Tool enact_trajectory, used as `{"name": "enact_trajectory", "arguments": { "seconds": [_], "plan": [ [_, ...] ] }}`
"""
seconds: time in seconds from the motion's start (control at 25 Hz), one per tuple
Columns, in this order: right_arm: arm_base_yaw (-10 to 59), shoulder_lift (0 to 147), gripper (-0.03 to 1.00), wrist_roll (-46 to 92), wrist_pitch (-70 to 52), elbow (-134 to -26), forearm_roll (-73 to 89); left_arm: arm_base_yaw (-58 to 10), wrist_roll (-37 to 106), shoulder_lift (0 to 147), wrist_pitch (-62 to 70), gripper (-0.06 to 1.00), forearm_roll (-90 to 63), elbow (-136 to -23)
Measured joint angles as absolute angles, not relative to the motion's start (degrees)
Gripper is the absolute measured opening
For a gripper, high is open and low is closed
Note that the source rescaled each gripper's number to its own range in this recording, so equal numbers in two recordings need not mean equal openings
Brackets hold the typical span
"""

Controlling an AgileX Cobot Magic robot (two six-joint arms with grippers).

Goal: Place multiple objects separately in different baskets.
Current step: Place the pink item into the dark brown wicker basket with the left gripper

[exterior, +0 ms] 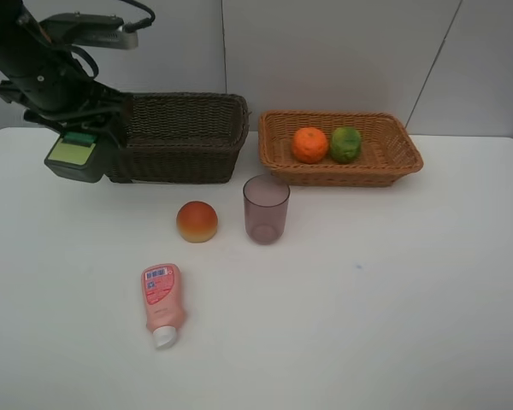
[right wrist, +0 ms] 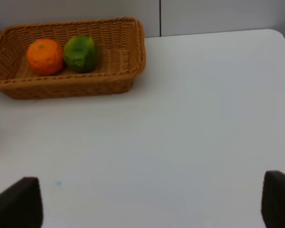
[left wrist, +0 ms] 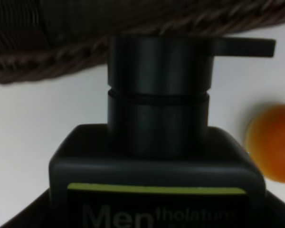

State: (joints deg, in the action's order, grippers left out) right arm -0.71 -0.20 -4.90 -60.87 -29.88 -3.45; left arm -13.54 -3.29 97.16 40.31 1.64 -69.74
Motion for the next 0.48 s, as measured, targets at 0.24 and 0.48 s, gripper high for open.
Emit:
{"name": "enact_trajectory", "arguments": {
  "seconds": [0.24, 0.48],
  "plan": [
    [-0.7, -0.2, 1.00, -4.9, -60.9, -29.9, -3.4, -16.0, 8.2, 103.8, 46.2, 0.82, 4.4, -84.0],
    [-0.7, -0.2, 1.00, -4.9, -60.9, -29.9, -3.4, -17.8, 18.4, 112.2, 47.5, 0.82, 7.4, -93.6]
  ]
}}
